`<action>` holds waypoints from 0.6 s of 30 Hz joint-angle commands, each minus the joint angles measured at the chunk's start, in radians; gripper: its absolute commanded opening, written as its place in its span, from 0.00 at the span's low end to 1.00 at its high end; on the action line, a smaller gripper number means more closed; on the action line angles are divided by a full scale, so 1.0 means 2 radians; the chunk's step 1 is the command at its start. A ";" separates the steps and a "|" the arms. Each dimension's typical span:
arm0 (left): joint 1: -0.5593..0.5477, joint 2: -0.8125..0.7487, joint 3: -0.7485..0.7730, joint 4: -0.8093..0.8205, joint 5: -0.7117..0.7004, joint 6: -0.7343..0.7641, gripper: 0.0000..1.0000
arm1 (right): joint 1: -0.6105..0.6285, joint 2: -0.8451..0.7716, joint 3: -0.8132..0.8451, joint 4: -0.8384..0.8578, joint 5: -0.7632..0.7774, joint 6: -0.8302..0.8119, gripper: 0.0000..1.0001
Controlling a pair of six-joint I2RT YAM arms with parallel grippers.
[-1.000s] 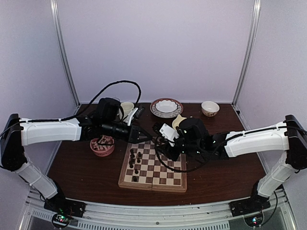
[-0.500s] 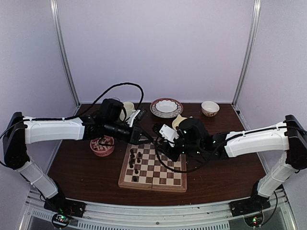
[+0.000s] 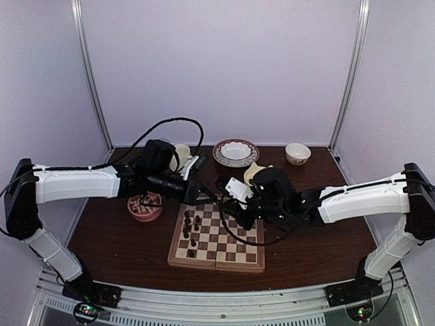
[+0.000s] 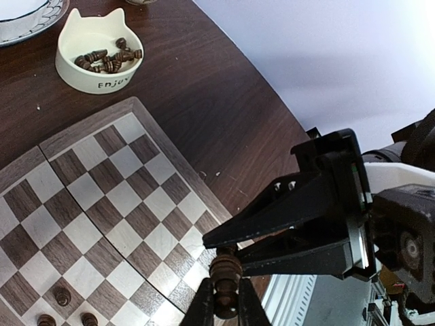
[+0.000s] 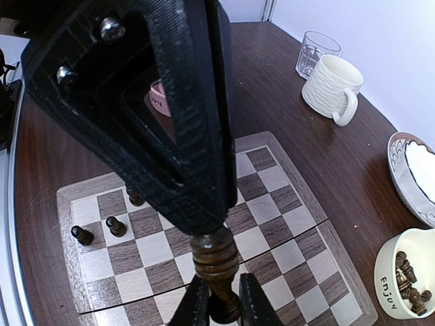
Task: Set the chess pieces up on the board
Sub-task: Pass from the left arm to the right
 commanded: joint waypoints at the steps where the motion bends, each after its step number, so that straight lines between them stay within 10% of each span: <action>1: -0.002 -0.008 0.011 -0.006 -0.023 0.014 0.07 | 0.002 -0.013 0.005 0.012 0.018 0.015 0.14; 6: -0.002 -0.042 0.005 -0.060 -0.164 0.046 0.08 | -0.005 -0.014 0.001 0.017 0.059 0.033 0.12; 18: -0.004 0.004 0.048 -0.125 -0.235 0.090 0.08 | -0.042 -0.041 -0.029 0.043 0.105 0.093 0.12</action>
